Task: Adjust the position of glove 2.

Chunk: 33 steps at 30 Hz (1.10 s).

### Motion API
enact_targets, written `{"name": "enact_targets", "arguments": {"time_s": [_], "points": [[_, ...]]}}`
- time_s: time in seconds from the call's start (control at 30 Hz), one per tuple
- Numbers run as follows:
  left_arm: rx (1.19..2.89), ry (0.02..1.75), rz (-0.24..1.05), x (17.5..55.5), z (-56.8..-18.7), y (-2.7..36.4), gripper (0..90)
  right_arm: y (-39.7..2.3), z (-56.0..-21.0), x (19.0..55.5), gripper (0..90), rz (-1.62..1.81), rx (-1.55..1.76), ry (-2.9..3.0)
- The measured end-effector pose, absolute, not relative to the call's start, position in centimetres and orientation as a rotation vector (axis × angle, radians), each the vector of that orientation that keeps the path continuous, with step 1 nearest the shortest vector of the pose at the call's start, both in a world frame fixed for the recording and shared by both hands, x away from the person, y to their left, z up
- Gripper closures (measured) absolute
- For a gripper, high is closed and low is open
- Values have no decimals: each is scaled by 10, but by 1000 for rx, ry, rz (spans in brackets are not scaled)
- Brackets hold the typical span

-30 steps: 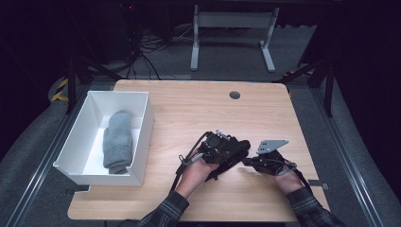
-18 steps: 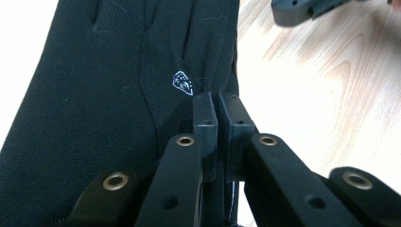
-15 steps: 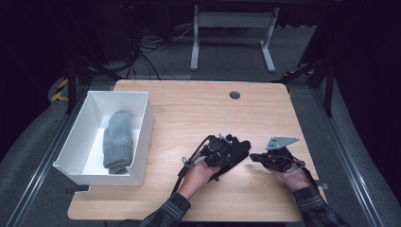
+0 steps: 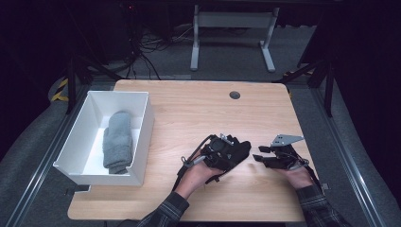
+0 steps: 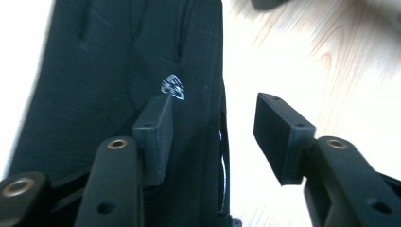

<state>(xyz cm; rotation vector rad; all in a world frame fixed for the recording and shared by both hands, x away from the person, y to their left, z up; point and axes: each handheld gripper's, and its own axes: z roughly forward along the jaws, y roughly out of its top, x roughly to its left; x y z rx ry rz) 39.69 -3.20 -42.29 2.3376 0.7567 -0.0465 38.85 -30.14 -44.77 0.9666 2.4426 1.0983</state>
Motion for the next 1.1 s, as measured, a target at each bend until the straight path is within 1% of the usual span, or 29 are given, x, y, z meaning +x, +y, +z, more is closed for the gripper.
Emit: {"name": "enact_targets", "arguments": {"time_s": [0.07, 0.13, 0.23, 0.3, 0.4, 0.47, 0.6, 0.63, 0.83, 0.93, 1.1], "points": [[2325, 747, -16, 399, -419, -26, 419, -303, -450, 391, 407, 1083, 987, 2435], [2322, 738, 41, 401, -417, -20, 349, -304, -453, 393, 334, 1080, 1006, 2432], [2310, 734, 100, 405, -416, -13, 265, -306, -456, 395, 251, 1057, 1014, 2419], [2307, 736, 117, 408, -417, -9, 212, -307, -458, 396, 224, 1049, 1028, 2419], [2313, 736, 130, 411, -420, -7, 165, -308, -462, 398, 210, 1040, 1040, 2430], [2327, 731, 138, 412, -424, -8, 145, -307, -464, 399, 190, 1015, 1038, 2430], [2354, 720, 152, 413, -431, -11, 127, -308, -465, 399, 181, 1017, 1033, 2429], [2368, 713, 158, 413, -434, -13, 121, -308, -466, 399, 160, 1024, 1025, 2427], [2455, 691, 175, 414, -447, -21, 107, -307, -467, 398, 151, 1016, 1008, 2418], [2455, 698, 177, 414, -451, -22, 98, -308, -468, 398, 150, 1016, 1004, 2415], [2448, 711, 127, 418, -454, -19, 92, -308, -468, 398, 150, 1023, 1004, 2411]]}}
